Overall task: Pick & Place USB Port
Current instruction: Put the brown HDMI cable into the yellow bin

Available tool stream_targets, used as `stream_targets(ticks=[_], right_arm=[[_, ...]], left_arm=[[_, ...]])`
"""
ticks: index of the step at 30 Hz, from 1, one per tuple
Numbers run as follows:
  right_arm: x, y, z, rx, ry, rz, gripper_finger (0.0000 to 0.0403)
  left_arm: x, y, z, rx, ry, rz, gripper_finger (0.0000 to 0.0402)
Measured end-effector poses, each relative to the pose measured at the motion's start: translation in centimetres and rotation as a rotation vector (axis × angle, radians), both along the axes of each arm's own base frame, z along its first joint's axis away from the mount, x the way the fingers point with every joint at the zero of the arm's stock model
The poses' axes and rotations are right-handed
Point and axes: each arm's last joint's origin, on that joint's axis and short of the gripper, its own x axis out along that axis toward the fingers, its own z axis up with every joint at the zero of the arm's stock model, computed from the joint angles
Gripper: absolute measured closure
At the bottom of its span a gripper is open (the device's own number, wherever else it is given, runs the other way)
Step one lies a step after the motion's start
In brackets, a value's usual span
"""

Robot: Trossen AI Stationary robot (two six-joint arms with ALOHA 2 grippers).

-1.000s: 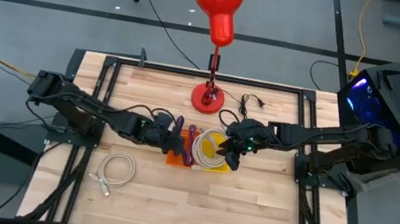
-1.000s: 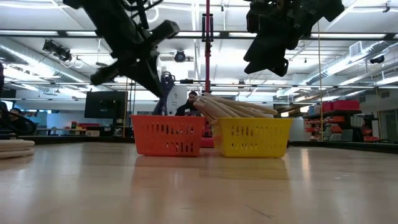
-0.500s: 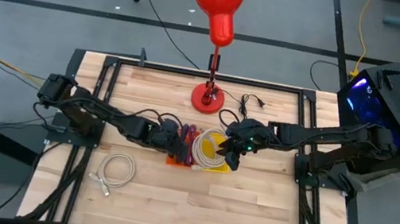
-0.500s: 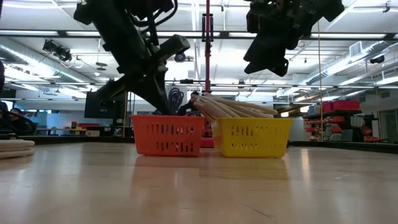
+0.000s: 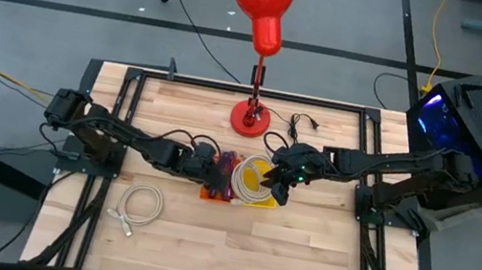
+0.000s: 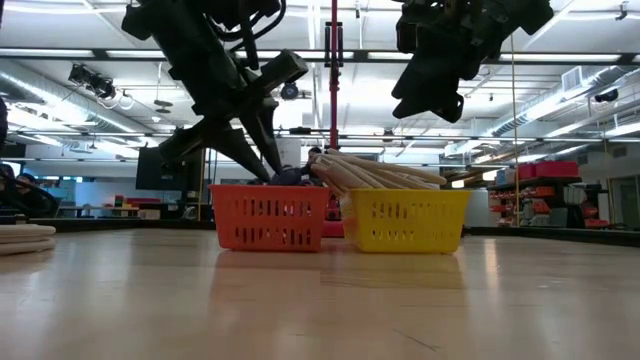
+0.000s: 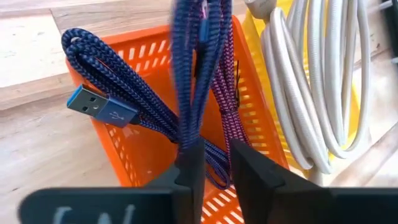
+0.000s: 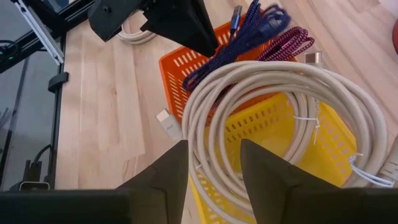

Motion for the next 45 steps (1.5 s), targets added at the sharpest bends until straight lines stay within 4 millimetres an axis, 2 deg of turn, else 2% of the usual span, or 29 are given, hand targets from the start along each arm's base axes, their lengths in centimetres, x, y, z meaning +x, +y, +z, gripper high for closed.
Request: stream_targets(ticks=[6, 10, 12, 16, 19, 22, 27, 36, 45], right_arm=[[0.0, 0.0, 0.0, 0.0, 0.0, 0.0, 0.0257], [0.0, 0.0, 0.0, 0.0, 0.0, 0.0, 0.0257], [0.0, 0.0, 0.0, 0.0, 0.0, 0.001, 0.0257], [0.0, 0.0, 0.0, 0.0, 0.0, 0.001, 0.0257], [0.0, 0.0, 0.0, 0.0, -0.005, 0.0, 0.0257], [0.0, 0.0, 0.0, 0.004, 0.0, -0.002, 0.0257], [0.0, 0.1, 0.0, 0.006, 0.008, -0.003, 0.0257], [0.0, 0.1, 0.0, 0.004, 0.007, -0.004, 0.0257], [0.0, 0.1, 0.0, 0.001, -0.003, -0.003, 0.0257]], left_arm=[[0.2, 0.0, 0.2, -0.003, -0.013, -0.002, 0.0291], [0.9, 0.0, 1.7, -0.003, -0.055, -0.043, 0.029], [1.6, 0.1, 3.0, -0.012, -0.08, -0.107, 0.0291], [2.8, 0.9, 6.9, 0.011, -0.166, -0.231, 0.0291], [3.2, 1.6, 9.9, 0.071, -0.132, -0.31, 0.0291], [2.5, 2.2, 12.5, 0.142, -0.003, -0.342, 0.0291], [-0.2, 2.4, 15.1, 0.218, 0.268, -0.322, 0.0292], [-4.6, 0.3, 14.7, 0.134, 0.679, -0.32, 0.0291], [-5.6, -2.9, 14.9, 0.071, 0.656, -0.386, 0.0291]])
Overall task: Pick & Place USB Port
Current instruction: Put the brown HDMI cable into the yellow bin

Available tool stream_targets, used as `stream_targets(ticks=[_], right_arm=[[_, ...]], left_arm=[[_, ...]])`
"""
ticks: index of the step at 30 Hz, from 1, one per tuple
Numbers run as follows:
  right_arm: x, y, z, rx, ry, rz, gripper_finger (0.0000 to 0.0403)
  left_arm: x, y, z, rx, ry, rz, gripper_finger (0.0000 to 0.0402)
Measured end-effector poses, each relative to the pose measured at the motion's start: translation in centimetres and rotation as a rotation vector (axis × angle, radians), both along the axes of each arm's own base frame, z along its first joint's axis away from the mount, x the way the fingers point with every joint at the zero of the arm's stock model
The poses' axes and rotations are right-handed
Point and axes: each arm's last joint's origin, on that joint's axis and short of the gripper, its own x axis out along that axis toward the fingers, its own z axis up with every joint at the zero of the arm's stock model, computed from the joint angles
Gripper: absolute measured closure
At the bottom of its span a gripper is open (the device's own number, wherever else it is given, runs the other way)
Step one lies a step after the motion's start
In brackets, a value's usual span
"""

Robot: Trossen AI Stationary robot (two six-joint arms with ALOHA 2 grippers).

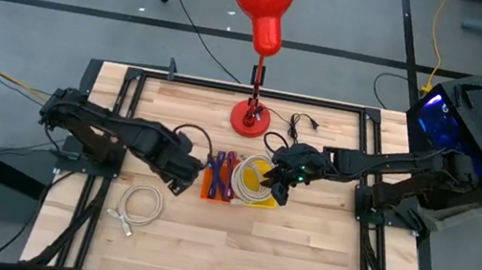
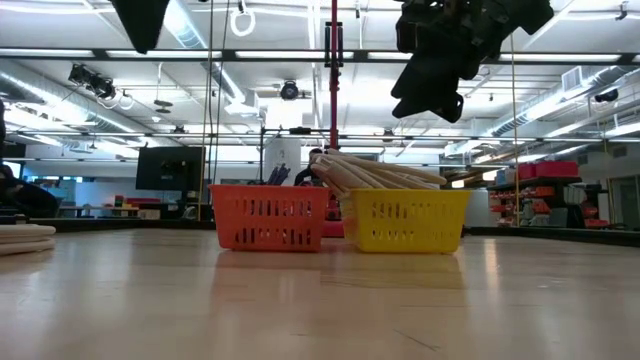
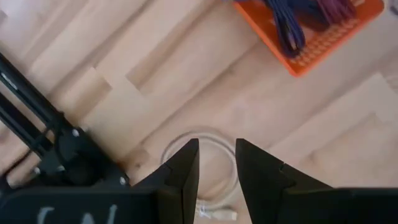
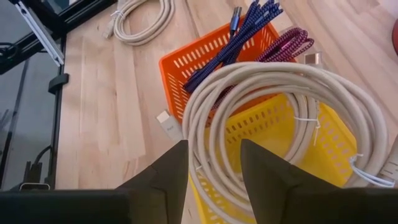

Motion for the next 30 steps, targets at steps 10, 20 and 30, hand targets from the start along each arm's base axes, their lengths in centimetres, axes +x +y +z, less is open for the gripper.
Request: stream_targets(ticks=[10, 20, 30], right_arm=[[0.0, 0.1, 0.0, 0.02, -0.004, 0.015, 0.0257], [0.3, 1.3, 0.5, 0.045, -0.064, 0.045, 0.0257], [0.8, 2.4, 1.4, 0.089, -0.164, 0.058, 0.0257]], left_arm=[[-1.3, -3.5, -0.1, -0.051, 0.007, -0.024, 0.0291], [-3.0, -6.3, -2.8, -0.134, 0.137, 0.031, 0.0291], [-3.7, -9.0, -5.1, -0.315, 0.192, -0.033, 0.0291]])
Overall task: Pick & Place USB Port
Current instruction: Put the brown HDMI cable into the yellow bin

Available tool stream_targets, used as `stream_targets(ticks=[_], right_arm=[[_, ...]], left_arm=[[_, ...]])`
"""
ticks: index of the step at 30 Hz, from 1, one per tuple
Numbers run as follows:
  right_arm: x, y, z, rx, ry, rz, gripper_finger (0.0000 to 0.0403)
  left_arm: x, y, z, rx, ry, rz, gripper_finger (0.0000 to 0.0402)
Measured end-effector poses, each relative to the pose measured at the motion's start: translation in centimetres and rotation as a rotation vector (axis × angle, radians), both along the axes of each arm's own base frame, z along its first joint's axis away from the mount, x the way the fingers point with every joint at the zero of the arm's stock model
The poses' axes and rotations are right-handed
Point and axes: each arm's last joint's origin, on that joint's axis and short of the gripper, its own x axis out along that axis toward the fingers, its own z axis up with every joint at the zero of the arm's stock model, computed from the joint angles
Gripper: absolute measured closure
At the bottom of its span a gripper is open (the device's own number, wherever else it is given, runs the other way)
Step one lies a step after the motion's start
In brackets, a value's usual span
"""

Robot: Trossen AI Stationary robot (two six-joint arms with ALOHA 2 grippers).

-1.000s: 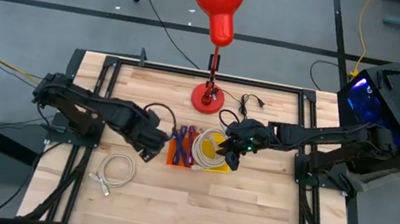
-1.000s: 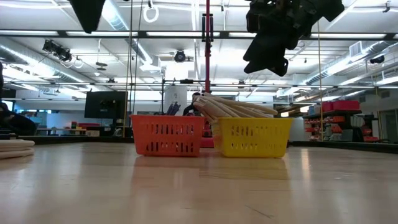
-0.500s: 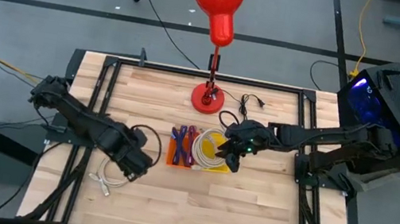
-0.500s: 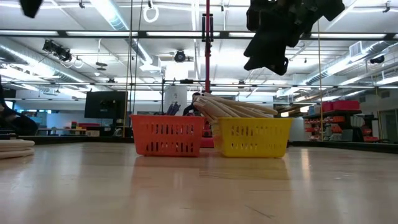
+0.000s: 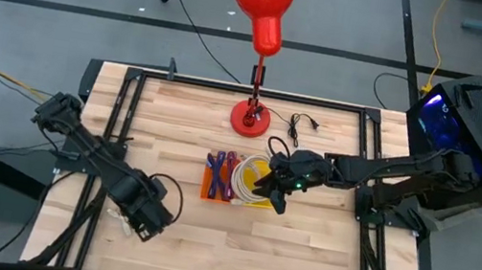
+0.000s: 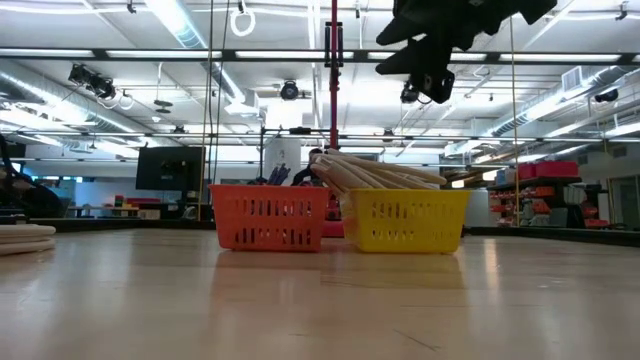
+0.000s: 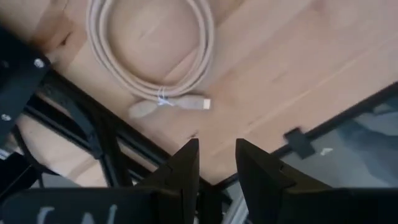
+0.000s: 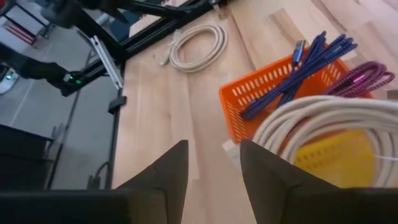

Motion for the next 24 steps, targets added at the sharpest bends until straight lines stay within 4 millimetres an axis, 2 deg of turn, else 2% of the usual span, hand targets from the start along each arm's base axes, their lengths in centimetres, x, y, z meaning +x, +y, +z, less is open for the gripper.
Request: stream_targets(ticks=[4, 11, 18, 24], right_arm=[[0.0, 0.1, 0.1, 0.039, 0.003, -0.022, 0.0257], [0.5, 0.5, 0.9, 0.083, -0.09, -0.105, 0.0257], [0.6, 0.4, 1.3, 0.13, -0.124, -0.177, 0.0257], [0.6, 1.0, 1.4, 0.153, -0.134, -0.218, 0.0257]], left_arm=[[-0.8, -0.5, -1.3, 0.012, 0.03, -0.037, 0.0291], [-0.5, -1.8, -3.7, -0.064, -0.084, -0.169, 0.0291], [-1.8, -2.1, -6.2, -0.037, -0.044, -0.254, 0.0291], [-3.3, -1.3, -8.8, -0.001, 0.044, -0.324, 0.0291]])
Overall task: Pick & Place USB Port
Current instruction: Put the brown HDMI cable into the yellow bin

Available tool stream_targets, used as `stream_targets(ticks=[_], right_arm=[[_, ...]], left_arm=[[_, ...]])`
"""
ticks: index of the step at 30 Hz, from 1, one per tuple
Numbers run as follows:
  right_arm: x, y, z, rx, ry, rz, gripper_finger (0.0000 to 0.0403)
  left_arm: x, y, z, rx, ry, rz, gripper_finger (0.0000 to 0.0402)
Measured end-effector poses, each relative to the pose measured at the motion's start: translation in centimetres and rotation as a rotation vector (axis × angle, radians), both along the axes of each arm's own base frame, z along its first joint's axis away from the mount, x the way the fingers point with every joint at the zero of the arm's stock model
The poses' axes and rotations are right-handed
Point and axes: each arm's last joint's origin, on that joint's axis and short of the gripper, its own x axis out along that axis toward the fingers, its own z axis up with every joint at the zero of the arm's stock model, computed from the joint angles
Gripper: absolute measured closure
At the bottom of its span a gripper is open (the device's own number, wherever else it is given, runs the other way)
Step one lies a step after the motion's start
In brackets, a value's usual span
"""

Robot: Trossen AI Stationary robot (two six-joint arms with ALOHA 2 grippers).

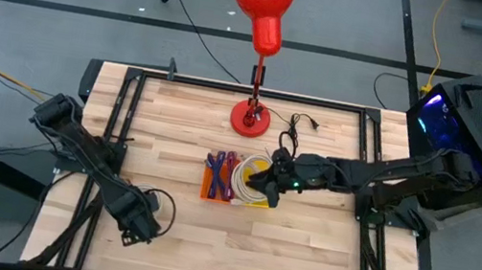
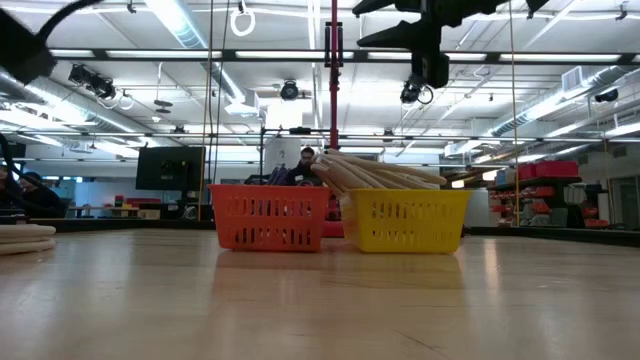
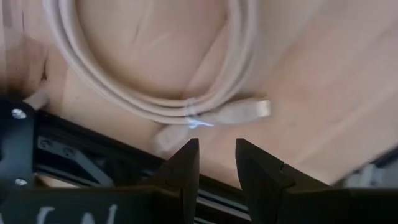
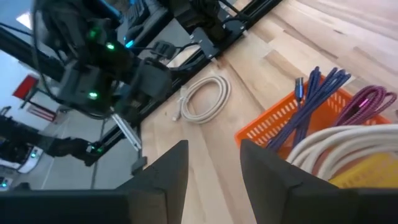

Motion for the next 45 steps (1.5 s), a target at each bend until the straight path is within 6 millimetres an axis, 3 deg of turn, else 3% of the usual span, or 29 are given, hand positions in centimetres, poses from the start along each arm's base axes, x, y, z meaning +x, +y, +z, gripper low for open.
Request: stream_targets(ticks=[5, 13, 45], right_arm=[[-0.1, 0.8, 0.1, 0.023, -0.006, -0.009, 0.0257], [-0.2, 1.4, 0.1, 0.007, -0.013, -0.039, 0.0257], [-0.2, 1.4, 0.1, 0.0, -0.015, -0.034, 0.0257]], left_arm=[[-0.1, -0.1, -1.5, -0.044, -0.038, -0.027, 0.0291], [0.7, -0.6, -2.1, -0.106, -0.148, -0.033, 0.0291], [3.2, 1.9, -2.2, -0.067, -0.245, -0.002, 0.0283]])
